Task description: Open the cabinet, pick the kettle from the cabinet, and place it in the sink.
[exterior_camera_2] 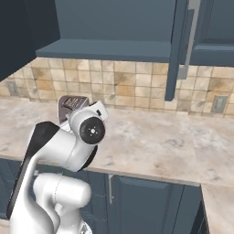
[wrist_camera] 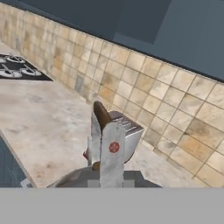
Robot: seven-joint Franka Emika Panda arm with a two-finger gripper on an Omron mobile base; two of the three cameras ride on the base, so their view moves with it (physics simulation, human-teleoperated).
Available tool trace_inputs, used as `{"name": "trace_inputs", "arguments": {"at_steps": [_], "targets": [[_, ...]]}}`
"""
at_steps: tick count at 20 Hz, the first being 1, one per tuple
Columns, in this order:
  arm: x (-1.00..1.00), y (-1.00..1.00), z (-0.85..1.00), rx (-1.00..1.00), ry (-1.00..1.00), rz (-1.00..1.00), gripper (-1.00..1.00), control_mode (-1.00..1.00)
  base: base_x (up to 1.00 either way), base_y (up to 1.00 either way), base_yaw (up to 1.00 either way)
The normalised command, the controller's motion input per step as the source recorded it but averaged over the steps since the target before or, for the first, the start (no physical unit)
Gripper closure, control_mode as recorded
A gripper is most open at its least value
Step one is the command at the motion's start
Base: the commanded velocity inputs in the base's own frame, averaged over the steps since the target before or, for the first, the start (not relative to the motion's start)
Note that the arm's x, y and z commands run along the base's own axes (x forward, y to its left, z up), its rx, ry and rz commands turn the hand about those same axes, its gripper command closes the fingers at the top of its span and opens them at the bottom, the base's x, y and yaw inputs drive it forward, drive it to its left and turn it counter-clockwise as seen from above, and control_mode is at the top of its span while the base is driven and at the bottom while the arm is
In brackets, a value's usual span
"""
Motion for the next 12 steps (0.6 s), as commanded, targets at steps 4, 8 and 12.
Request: {"name": "trace_inputs", "arguments": {"at_steps": [4,8,12], "targets": [[0.00,0.00,0.00,0.00,0.00,0.00,1.00,1.00,-0.56,0.00,-0.03],[0.00,0.00,0.00,0.00,0.00,0.00,1.00,1.00,-0.49,0.00,0.00],[0.00,0.00,0.00,0.00,0.00,0.00,1.00,1.00,-0.41,0.04,-0.18]]}}
